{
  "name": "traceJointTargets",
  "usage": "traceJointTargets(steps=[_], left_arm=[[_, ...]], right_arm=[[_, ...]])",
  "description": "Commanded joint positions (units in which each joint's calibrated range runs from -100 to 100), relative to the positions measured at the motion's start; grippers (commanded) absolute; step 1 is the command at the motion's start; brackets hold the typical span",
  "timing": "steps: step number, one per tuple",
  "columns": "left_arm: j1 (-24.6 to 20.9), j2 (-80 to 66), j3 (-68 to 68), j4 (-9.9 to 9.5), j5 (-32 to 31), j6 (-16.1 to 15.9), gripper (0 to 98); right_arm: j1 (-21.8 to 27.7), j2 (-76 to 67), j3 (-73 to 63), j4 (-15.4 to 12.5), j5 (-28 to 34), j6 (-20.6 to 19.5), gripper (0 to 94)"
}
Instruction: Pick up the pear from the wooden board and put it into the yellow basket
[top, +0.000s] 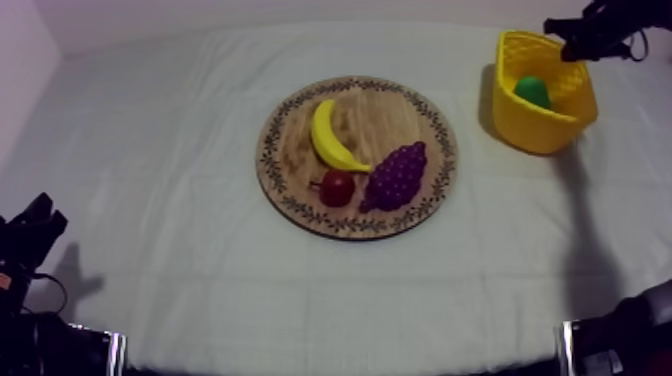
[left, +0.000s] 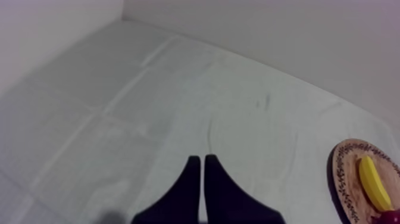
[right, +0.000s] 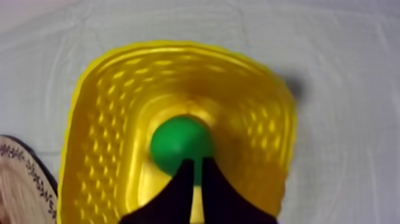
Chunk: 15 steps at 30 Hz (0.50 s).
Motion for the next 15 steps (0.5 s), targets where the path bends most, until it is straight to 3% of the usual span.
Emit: traceJointTargets(steps=[1,10,15], left_arm=[[-0.03,-0.04,0.00,0.00,0.02,0.00,0.1],[-0.03,-0.04,0.00,0.00,0.02,0.00,0.1],[-0.03,-0.04,0.00,0.00,0.02,0.00,0.1]], right_arm=[[0.04,-8.33,8.27,-0.27,-0.75,0.43,1.4],[-0.20,-28.61,27.49,-0.51,-1.88,1.50,0.8],[-1.66,-40.69,38.85,1.61,-2.90,-0.24,0.8]])
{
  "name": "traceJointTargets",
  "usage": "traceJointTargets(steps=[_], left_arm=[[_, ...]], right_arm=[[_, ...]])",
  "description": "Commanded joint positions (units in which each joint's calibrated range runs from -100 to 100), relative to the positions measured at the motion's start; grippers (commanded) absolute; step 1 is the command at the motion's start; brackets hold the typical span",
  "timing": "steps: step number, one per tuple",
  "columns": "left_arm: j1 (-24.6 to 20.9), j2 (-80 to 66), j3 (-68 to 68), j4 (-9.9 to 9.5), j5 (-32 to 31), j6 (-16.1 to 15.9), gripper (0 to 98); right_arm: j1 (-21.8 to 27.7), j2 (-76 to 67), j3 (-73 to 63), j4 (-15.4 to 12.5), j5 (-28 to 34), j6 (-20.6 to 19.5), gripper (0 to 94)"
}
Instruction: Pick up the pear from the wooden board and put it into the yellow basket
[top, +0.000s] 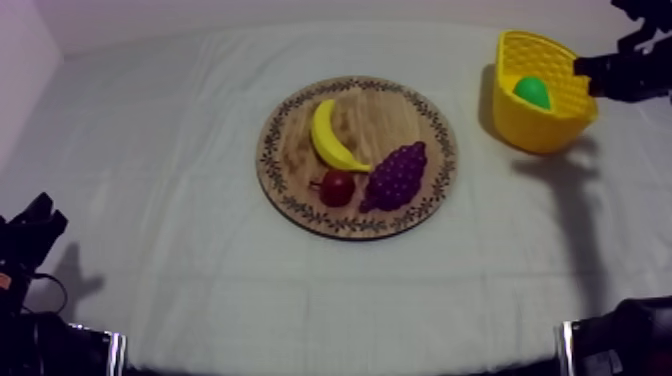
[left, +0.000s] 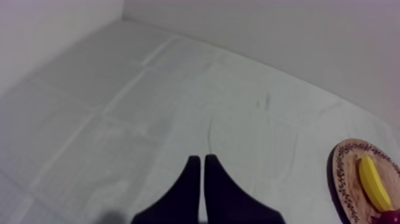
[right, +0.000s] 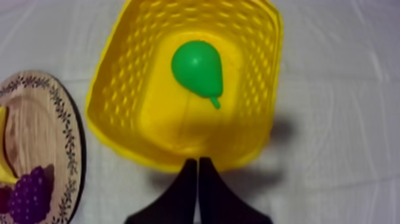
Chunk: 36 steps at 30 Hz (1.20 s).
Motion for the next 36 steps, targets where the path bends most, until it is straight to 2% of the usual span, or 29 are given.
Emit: traceJointTargets(steps=[1,6,12,25,36], left_arm=[[-0.03,-0.04,0.00,0.00,0.02,0.00,0.1],[-0.03,-0.04,0.00,0.00,0.02,0.00,0.1],[-0.03,-0.04,0.00,0.00,0.02,0.00,0.1],[-0.03,-0.04,0.00,0.00,0.02,0.00,0.1],[-0.03,-0.04,0.00,0.00,0.02,0.00,0.1]], right_arm=[[-0.86,-10.19,9.11,1.56,-0.10,-1.43,0.8],[-2.78,-22.65,19.49,4.08,-0.43,-3.66,0.8],[-4.05,-38.00,30.44,4.92,-0.74,-4.10,0.8],[-3.72,-66.54,45.29,2.76,4.31,-1.62,0.7],[-4.16,-76.37,49.23,1.78,5.58,-2.48,0.6]])
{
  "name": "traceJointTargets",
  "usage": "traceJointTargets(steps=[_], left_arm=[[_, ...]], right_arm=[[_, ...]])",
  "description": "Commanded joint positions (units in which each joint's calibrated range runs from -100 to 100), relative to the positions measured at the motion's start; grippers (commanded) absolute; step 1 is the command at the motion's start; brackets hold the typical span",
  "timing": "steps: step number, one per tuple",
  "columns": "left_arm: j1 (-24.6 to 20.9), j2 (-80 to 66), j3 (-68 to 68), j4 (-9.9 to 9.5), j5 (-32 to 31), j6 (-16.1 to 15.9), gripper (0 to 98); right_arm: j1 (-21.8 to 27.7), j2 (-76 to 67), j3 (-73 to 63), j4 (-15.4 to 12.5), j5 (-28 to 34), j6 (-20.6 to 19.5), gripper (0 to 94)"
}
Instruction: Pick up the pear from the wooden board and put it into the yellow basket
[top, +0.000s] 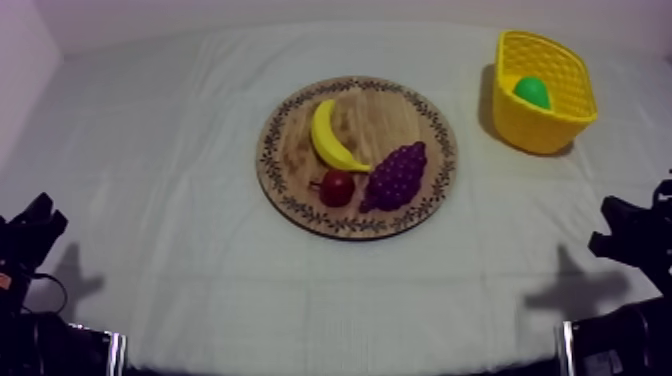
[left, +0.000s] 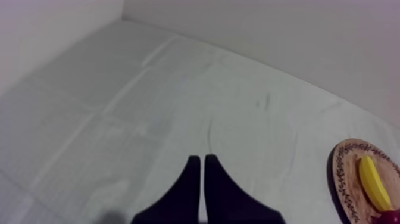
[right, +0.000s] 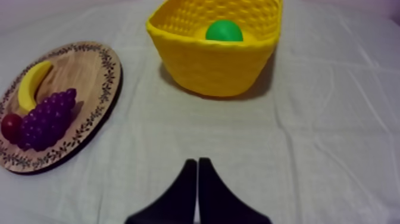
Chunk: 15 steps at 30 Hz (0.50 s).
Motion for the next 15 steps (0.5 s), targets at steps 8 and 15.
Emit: traceJointTargets(steps=[8,15], left_arm=[[-0.03,-0.04,0.00,0.00,0.02,0.02,0.1],[-0.03,-0.04,0.00,0.00,0.02,0.01,0.1]], right_arm=[[0.03,-0.59,3.62,-2.83,-10.90,4.73,0.3],[-0.14,-0.61,4.65,-4.16,-14.48,7.92,0.3]])
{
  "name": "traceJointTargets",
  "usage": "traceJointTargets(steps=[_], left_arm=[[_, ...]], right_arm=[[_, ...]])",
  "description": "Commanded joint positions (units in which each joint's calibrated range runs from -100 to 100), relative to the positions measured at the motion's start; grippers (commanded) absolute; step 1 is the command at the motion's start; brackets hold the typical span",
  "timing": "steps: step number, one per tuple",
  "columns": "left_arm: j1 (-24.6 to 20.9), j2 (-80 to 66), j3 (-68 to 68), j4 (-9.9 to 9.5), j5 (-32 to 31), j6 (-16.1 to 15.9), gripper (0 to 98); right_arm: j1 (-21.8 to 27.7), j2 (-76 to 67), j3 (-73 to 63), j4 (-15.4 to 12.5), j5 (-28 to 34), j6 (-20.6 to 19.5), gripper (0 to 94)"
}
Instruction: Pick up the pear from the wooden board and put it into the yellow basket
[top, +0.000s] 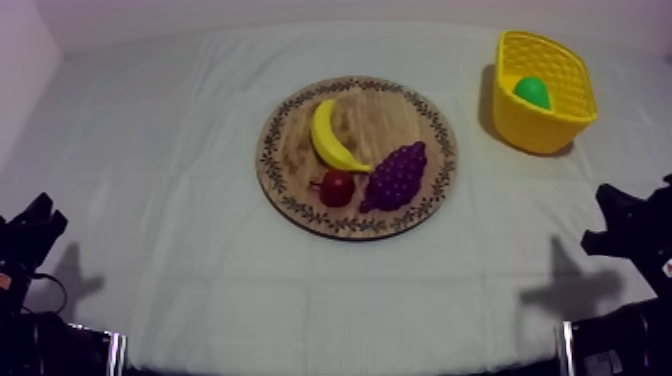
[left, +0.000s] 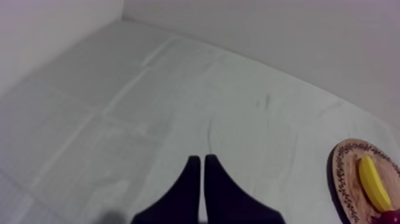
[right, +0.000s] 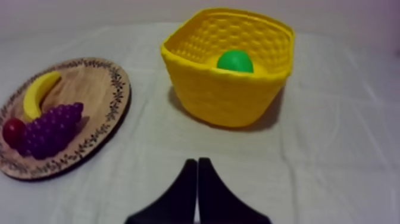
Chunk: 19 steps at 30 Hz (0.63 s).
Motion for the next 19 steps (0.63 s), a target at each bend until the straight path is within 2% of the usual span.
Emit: traceJointTargets(steps=[1,19], left_arm=[[-0.03,-0.04,0.00,0.00,0.02,0.00,0.1],[-0.03,-0.04,0.00,0.00,0.02,-0.01,0.1]], right_arm=[[-0.05,-0.04,0.08,-0.17,-0.12,2.59,0.3],[-0.07,-0.05,0.14,-0.25,-0.33,2.94,0.3]])
